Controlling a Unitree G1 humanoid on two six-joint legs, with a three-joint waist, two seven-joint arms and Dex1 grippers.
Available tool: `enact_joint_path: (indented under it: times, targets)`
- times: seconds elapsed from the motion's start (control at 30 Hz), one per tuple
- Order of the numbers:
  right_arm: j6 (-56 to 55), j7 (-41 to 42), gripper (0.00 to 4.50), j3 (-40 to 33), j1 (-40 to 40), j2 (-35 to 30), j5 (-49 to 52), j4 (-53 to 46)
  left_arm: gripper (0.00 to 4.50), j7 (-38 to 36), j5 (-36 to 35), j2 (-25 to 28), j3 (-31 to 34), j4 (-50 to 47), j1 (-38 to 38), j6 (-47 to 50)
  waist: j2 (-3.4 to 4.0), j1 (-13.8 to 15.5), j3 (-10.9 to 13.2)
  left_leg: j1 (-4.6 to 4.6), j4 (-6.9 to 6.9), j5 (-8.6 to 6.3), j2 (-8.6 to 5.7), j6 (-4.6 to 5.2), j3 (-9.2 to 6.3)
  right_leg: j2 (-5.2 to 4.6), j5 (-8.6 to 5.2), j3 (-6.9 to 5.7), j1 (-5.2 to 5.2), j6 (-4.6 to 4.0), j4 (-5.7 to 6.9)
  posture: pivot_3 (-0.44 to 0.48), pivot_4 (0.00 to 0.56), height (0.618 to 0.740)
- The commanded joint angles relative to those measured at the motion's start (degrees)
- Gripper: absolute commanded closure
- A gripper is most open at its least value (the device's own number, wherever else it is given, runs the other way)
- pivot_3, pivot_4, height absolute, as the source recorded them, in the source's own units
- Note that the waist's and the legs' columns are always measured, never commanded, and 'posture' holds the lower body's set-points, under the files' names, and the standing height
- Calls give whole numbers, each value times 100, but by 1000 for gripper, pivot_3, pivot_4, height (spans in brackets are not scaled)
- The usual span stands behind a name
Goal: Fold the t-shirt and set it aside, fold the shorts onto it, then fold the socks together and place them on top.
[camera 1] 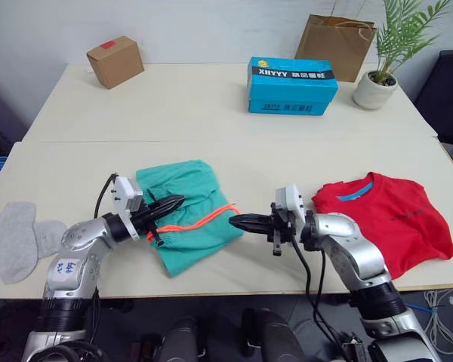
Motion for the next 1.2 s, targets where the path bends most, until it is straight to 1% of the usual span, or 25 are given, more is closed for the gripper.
enact_joint_path:
  times: [0.03,0.57,0.67,0.77,0.83,0.9,1.0,1.1,1.17,1.2]
  targets:
    - [-240,10,4476,-13,-107,69,-79,84,4500,7,-6,21,109,-287,110,-92,0,-3,0,-1,-1,0,-2,1,0,-2,0,0,-1,0,0,0,150,740]
    - [-501,47,4476,35,-163,165,-271,319,4500,-102,-10,-18,149,-278,225,-186,0,-12,0,-1,-1,-1,-2,2,1,-1,0,-1,-1,0,0,0,150,740]
    - [-778,-71,4476,88,-595,312,-583,853,4500,0,-2,-57,195,-205,102,-198,0,-31,0,0,0,0,-2,2,3,-1,0,1,-1,0,2,0,150,740]
    - [-1017,-381,4476,102,-856,632,-818,1440,4500,-18,19,-81,138,-162,101,-212,1,-30,0,2,-1,5,0,-4,3,1,0,0,-2,0,8,0,150,740]
    - [-1401,-540,4476,263,-966,891,-1128,1948,4500,-6,256,-116,-53,-81,200,-333,1,-34,0,3,-4,6,0,-6,3,3,0,0,-2,0,7,0,150,740]
    - [-1552,-594,4476,214,-1037,1123,-1120,2285,4500,85,561,-146,-175,114,204,-528,1,-31,0,4,-4,6,0,-7,6,4,0,0,-2,0,7,0,150,740]
    - [-1805,-146,4476,379,-1027,908,-1323,2565,4500,190,852,-177,-205,532,166,-849,1,-28,0,-1,0,6,-2,-4,9,5,0,2,-4,0,7,0,150,740]
    - [-1324,296,4476,321,-922,414,-1152,2215,4500,192,713,-216,-36,563,250,-935,1,-13,0,-1,3,5,-5,5,7,-5,1,1,-1,1,7,0,150,740]
    - [-989,569,4125,185,-767,66,-892,1840,4500,210,610,-172,145,439,348,-961,1,-17,0,0,3,4,-8,9,7,-12,1,2,-1,2,8,0,150,740]
    - [-600,634,3927,96,-701,-104,-699,1603,4500,177,549,-123,224,324,397,-947,1,-17,0,0,1,3,-8,9,6,-14,1,1,-1,2,7,0,150,740]
